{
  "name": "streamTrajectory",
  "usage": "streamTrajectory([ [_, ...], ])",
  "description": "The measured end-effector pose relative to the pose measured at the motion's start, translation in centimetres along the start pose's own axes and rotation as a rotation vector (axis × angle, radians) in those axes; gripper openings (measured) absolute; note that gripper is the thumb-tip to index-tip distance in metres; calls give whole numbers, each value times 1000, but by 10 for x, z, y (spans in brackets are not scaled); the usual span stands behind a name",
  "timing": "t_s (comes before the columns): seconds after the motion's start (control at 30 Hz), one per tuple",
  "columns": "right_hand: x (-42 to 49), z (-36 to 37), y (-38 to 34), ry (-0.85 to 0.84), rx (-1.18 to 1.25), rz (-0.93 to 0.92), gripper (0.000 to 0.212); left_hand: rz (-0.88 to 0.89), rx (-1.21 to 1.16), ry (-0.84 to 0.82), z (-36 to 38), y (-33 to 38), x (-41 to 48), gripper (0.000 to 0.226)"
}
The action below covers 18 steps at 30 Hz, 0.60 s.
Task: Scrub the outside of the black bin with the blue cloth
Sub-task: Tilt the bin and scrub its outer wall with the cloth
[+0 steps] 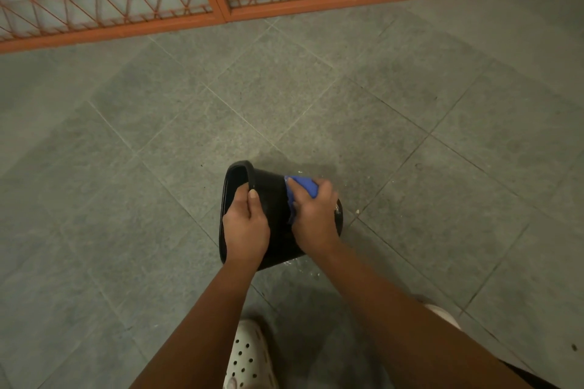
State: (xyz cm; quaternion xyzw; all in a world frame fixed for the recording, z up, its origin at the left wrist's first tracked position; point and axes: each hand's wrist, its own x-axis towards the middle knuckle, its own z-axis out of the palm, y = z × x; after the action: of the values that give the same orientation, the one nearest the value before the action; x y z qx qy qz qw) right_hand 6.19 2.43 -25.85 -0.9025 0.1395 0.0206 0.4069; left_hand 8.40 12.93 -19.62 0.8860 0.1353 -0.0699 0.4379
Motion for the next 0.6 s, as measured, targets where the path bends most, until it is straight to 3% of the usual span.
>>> streamTrajectory([
  [0.1, 13, 1, 20, -18, -71, -44, 45, -38, -28, 32, -1, -1, -1, 28],
  [0.3, -10, -5, 31, -11, 5, 306, 60, -17, -10, 17, 0, 2, 0, 25],
  [0.47, -18, 2, 11, 13, 126, 107, 61, -4, -8, 30, 3, -2, 1, 34],
  [0.6, 3, 1, 34, -12, -7, 91, 55, -43, -39, 50, 1, -2, 1, 36],
])
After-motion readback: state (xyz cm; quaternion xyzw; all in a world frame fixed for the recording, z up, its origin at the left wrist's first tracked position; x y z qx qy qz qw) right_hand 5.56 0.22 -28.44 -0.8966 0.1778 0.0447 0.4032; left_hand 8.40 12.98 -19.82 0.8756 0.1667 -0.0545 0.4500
